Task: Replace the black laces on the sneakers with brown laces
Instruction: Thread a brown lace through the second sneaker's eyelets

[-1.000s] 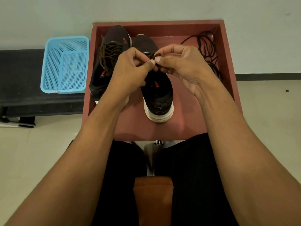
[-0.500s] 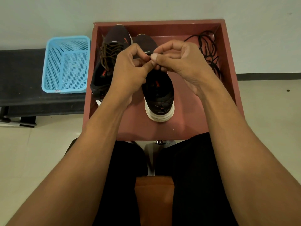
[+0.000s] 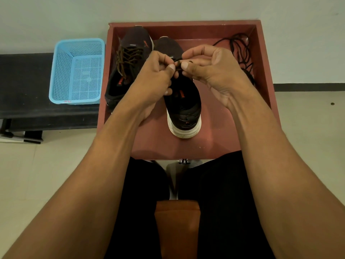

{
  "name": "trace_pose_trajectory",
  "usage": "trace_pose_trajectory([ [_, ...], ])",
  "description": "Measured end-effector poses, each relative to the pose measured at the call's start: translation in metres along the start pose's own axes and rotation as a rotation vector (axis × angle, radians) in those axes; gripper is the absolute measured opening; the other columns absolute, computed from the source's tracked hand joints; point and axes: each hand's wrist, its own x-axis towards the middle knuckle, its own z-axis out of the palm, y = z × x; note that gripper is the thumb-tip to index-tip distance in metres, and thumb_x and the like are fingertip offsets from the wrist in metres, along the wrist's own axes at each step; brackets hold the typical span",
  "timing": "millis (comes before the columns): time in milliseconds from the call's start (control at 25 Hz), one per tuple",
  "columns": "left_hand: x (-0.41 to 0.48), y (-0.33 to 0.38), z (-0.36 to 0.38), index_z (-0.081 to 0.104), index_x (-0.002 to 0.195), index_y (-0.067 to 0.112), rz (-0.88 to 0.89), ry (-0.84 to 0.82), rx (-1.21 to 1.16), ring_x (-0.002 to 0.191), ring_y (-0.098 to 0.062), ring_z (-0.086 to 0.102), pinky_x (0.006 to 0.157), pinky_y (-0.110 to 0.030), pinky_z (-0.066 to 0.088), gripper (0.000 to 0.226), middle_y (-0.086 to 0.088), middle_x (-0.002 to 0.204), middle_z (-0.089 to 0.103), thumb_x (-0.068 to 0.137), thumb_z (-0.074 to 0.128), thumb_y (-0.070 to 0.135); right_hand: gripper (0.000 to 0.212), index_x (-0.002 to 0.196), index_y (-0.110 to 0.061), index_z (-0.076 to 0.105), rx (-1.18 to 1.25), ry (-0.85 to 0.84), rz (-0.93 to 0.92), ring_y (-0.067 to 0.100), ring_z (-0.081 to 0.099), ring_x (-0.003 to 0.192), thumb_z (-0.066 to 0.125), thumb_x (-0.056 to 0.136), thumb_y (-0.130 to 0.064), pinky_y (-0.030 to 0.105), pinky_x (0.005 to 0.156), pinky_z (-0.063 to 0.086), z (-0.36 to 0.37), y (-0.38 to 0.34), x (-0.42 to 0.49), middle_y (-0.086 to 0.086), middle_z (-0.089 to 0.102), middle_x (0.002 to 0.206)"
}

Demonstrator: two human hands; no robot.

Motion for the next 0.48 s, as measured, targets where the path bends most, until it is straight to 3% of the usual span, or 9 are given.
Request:
trace_pose_trajectory([
  [240,-0.0016,0.0032,0.0009,0.05,0.117,0.011,-0.033,0.008,-0.077,0.056,-0.003,0.04,0.055,-0.021,0.038,0.015,-0.003,0.088,0.054,0.111,0.051,0.025,0.03,0.109,-0.003,0.067,-0.087,-0.046,-0.054,0.023,0.078,0.095,0.086,0.085,-0.003,0.04,0.094,0.062,-0.0047,-0.0017,-0.0013,0.01,0.082,0.093],
  [480,0.0017,-0.0036,-0.005,0.056,0.126,0.0,-0.03,-0.026,-0.121,0.069,-0.007,0.053,0.062,-0.023,0.048,0.026,-0.004,0.085,0.062,0.102,0.065,0.006,0.04,0.113,0.004,0.067,-0.304,-0.059,-0.18,0.018,0.079,0.099,0.089,0.082,-0.007,0.031,0.091,0.061,-0.0092,-0.0062,-0.006,0.005,0.082,0.095],
])
